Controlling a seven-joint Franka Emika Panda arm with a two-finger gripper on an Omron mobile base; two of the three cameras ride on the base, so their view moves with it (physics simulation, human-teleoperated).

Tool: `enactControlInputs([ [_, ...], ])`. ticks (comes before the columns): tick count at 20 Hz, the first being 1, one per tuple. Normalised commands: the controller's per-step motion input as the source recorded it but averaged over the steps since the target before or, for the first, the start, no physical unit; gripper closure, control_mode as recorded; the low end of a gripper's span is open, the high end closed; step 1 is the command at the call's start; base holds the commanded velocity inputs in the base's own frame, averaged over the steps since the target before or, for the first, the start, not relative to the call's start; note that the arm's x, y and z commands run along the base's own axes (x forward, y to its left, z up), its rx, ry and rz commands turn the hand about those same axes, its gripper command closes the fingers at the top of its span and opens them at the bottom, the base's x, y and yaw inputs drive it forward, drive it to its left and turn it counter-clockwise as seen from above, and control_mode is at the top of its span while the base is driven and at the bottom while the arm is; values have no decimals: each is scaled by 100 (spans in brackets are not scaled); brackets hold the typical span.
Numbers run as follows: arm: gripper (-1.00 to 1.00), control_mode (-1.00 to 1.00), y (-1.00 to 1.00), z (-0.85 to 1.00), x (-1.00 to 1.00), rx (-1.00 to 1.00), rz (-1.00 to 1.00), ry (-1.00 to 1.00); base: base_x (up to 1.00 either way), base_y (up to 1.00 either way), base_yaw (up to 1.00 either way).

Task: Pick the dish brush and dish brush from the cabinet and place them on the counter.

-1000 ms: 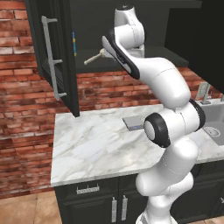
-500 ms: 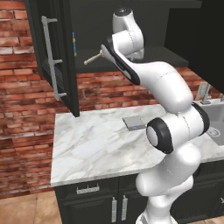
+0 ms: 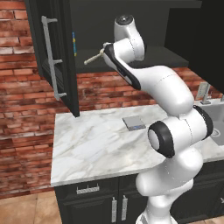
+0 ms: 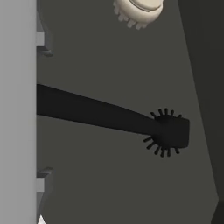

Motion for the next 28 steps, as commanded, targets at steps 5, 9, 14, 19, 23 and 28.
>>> enactControlInputs([
  [5,-100,-100,-1,9,16,-2,0,2,0,0,0],
  [9,-100,-100,0,12,17,-2,-1,3,0,0,0],
  [14,-100,-100,0,12,20,-1,-1,5,0,0,0],
  [19,-100,-100,-2,-5,13,0,-1,5,0,0,0],
  [23,-100,-100,-6,-11,4,0,-1,4,0,0,0],
  [28,-100,-100,-3,-2,4,0,0,2,0,0,0],
])
